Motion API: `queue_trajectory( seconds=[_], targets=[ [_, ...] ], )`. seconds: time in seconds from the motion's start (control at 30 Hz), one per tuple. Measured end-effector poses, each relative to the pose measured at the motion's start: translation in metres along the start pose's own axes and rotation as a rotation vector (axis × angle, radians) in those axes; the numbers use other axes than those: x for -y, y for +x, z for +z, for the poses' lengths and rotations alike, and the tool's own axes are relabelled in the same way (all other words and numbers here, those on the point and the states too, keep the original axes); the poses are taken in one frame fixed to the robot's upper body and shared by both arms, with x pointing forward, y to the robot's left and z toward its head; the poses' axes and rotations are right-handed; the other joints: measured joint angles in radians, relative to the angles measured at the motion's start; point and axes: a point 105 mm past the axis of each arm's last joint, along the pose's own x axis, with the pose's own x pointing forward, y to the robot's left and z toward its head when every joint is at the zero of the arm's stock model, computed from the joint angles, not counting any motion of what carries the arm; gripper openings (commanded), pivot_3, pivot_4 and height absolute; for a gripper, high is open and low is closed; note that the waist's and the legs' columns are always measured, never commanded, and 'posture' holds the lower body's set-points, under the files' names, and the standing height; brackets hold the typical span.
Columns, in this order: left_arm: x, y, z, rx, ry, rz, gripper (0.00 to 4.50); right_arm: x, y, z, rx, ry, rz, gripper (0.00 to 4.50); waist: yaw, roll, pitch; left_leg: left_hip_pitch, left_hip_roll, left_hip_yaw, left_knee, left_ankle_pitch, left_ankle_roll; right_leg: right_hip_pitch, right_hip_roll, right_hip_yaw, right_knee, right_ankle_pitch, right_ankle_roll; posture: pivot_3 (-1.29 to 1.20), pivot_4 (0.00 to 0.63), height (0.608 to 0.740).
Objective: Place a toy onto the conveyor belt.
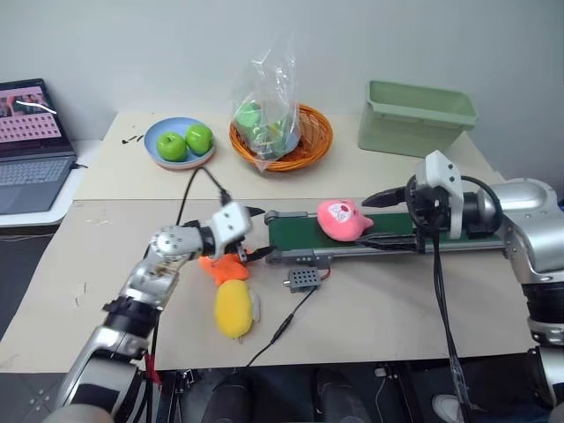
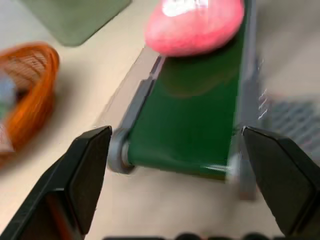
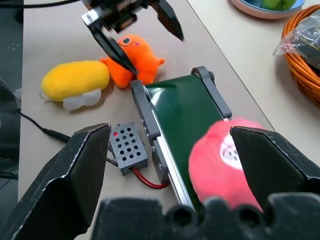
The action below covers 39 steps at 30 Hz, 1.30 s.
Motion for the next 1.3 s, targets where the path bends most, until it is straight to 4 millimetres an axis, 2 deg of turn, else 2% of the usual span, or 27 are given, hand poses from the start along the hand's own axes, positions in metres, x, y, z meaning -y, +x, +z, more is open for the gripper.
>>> queue_trajectory(
  seconds=[0.2, 0.3, 0.37, 0.63, 0.9, 1.3],
  targets=[
    [0.006, -0.017, 0.023, 0.067, -0.129, -0.018, 4.45, 0.001, 0.004, 0.003, 0.035, 0.006, 0.017, 4.5, -0.001, 0.0, 0.0, 0.001, 0.0, 0.0, 0.0, 0.0, 0.0, 0.0, 0.0, 0.0, -0.001, 0.0, 0.0, 0.0, 0.15, 0.74],
    [0.003, -0.026, 0.041, 0.122, -0.128, 0.011, 4.45, 0.003, 0.005, 0.009, 0.054, -0.003, 0.025, 4.5, -0.001, 0.0, 0.0, 0.001, 0.0, 0.0, 0.0, 0.0, 0.0, 0.001, 0.0, 0.0, -0.001, 0.0, 0.0, 0.0, 0.15, 0.74],
    [0.002, -0.03, 0.047, 0.126, -0.123, 0.021, 4.45, 0.002, 0.006, 0.01, 0.059, -0.005, 0.032, 4.5, -0.001, 0.0, 0.0, 0.001, 0.0, 0.0, 0.0, 0.0, 0.0, 0.001, 0.0, 0.0, -0.001, 0.0, 0.0, 0.0, 0.15, 0.74],
    [-0.003, -0.045, 0.056, 0.152, -0.177, 0.079, 4.45, 0.003, 0.009, 0.019, 0.101, -0.008, 0.059, 4.5, -0.001, 0.0, 0.0, 0.001, 0.0, 0.0, 0.0, 0.0, 0.0, 0.001, 0.0, 0.0, -0.001, 0.0, 0.0, 0.0, 0.15, 0.74],
    [0.002, -0.039, 0.062, 0.193, -0.239, 0.08, 4.45, 0.002, 0.011, 0.02, 0.112, -0.007, 0.069, 4.5, 0.0, 0.0, 0.0, 0.001, 0.0, 0.0, 0.0, 0.0, 0.0, 0.001, 0.0, 0.0, -0.001, 0.0, 0.0, 0.0, 0.15, 0.74],
    [0.002, -0.04, 0.066, 0.184, -0.242, 0.063, 4.45, 0.002, 0.011, 0.02, 0.118, -0.005, 0.075, 4.5, -0.001, 0.0, 0.0, 0.001, 0.0, 0.0, 0.0, 0.0, 0.0, 0.001, 0.0, 0.0, -0.001, 0.0, 0.0, 0.0, 0.15, 0.74]
  ],
)
